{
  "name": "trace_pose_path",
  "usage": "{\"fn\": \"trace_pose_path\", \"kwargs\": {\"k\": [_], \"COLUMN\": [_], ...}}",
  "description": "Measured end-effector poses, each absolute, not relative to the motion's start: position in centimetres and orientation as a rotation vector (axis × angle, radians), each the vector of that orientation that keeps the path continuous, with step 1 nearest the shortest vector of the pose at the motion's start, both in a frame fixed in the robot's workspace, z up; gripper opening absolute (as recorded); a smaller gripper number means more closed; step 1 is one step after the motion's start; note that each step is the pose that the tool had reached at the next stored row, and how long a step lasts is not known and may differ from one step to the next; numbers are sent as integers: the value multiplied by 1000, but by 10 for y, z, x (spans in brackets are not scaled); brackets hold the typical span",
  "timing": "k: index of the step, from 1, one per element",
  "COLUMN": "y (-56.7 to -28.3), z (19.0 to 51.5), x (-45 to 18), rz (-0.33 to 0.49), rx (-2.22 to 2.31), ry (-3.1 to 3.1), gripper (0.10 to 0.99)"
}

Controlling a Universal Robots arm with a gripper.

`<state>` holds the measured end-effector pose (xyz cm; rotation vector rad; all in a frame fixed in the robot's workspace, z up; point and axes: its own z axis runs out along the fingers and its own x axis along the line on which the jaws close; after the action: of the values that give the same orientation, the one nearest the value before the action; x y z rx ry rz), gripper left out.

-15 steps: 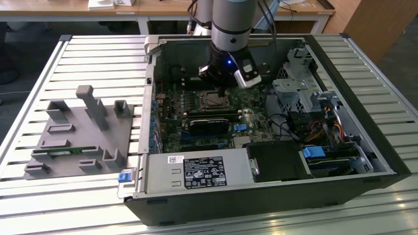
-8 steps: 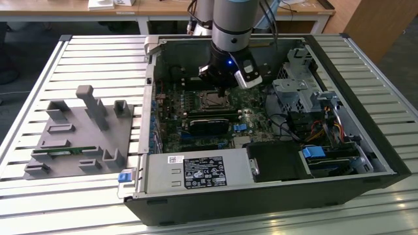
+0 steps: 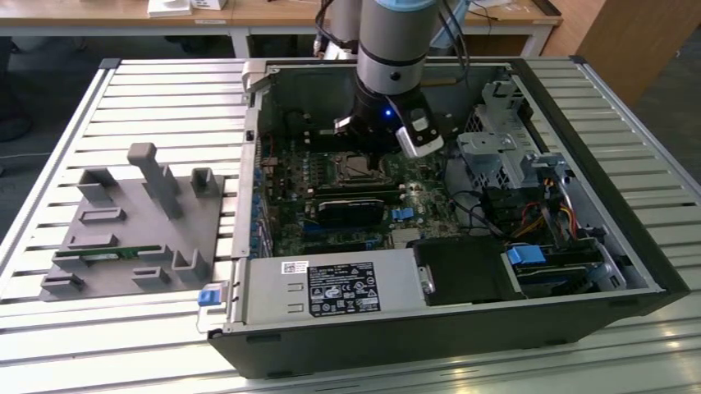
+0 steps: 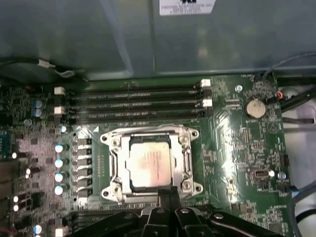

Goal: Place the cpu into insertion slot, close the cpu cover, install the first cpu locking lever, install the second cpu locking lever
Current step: 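Install the second cpu locking lever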

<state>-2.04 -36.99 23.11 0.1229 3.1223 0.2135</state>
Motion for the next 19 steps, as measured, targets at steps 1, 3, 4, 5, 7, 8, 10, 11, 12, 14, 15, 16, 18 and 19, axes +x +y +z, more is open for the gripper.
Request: {"fn": "trace_pose_path", "kwargs": {"k": [1,3,4,5,7,8,10,11,12,14,15,16,18,19], "y": [-371,-374,-375,-375,-377,-377,-380,-381,-382,-384,-385,-386,-386,-386], "z": [231,231,231,231,231,231,231,231,231,231,231,231,231,231], "x": [-20,-20,-20,-20,-19,-19,-19,-19,-19,-19,-20,-22,-29,-34], "rz": [214,214,214,214,214,214,214,214,214,214,216,218,222,224], "rx": [123,123,123,123,123,123,123,123,123,123,124,123,123,123], "ry": [3122,3123,3123,3124,3125,3125,3125,3125,3125,3125,3125,3125,3124,3124], "gripper": [106,106,106,106,106,106,106,106,106,106,106,106,106,106]}}
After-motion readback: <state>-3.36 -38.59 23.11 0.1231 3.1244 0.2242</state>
